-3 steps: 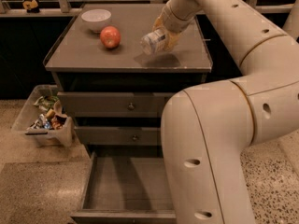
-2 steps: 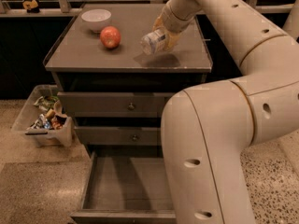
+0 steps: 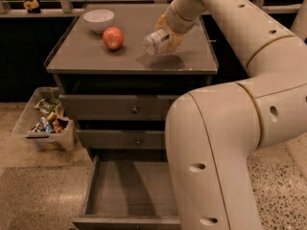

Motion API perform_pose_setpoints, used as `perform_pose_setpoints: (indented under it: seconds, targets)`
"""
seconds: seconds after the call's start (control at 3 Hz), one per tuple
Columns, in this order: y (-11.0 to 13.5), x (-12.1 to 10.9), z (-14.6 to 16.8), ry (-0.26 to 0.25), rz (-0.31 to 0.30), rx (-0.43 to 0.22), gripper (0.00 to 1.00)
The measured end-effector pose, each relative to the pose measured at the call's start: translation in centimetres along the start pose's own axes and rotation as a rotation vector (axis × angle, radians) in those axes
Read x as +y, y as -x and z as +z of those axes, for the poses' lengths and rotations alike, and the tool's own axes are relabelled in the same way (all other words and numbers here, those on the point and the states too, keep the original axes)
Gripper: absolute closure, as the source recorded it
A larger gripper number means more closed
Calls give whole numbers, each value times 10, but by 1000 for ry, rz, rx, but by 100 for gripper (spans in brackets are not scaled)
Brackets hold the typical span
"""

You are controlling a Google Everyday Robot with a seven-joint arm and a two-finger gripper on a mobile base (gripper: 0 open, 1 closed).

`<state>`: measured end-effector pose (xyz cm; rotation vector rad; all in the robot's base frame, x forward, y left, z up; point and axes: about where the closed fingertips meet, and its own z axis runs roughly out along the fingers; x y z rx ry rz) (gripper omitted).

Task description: Pick blue plastic bottle from bottom drawer and place on counter

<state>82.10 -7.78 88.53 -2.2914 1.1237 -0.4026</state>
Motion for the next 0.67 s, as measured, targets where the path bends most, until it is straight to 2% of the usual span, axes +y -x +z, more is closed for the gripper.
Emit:
perform_pose_setpoints:
  seconds: [0.33, 0.67]
  targets:
    - [0, 0, 0, 0, 0, 0, 0]
    - [0, 0, 0, 0, 0, 0, 0]
